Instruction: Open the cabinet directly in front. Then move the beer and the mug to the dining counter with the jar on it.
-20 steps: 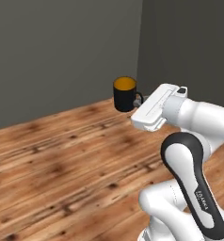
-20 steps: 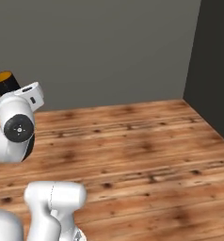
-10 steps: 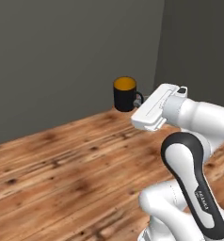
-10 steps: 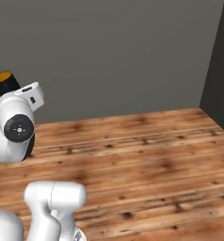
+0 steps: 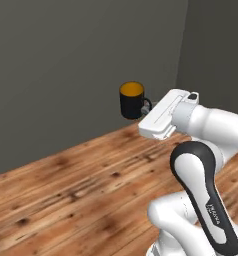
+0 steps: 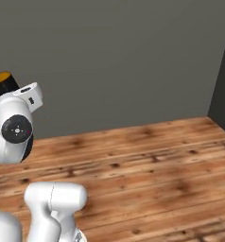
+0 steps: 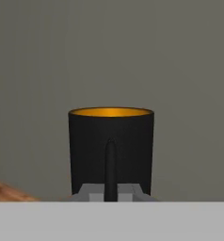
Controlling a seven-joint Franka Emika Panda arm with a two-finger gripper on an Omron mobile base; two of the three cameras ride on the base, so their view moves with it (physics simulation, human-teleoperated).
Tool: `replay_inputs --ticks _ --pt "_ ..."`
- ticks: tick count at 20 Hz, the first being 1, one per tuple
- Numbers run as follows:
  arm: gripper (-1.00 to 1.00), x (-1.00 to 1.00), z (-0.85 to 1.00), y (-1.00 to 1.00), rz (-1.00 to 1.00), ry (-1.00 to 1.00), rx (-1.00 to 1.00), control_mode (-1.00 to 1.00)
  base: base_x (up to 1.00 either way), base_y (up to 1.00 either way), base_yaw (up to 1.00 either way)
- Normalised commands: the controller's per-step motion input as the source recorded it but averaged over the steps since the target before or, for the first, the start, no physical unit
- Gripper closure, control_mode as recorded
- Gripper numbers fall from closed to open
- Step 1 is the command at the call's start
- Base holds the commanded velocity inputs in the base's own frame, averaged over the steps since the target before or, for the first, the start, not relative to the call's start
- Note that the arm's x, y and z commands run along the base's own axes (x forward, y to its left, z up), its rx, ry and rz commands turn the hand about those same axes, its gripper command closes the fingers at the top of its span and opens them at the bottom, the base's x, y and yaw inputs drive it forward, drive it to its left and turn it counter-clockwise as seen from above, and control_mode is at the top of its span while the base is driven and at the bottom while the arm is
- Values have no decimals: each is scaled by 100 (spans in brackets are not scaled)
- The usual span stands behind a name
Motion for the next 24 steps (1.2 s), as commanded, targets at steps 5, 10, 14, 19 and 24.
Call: replay_inputs --ticks 5,10,14,19,24 --pt "100 0 0 0 0 0 0 100 100 64 -5" --pt "100 0 0 0 0 0 0 100 100 21 41" --pt "100 0 0 0 0 0 0 100 52 0 84" --pt "100 0 0 0 0 0 0 100 34 0 88" --pt "100 0 0 0 0 0 0 100 36 0 87"
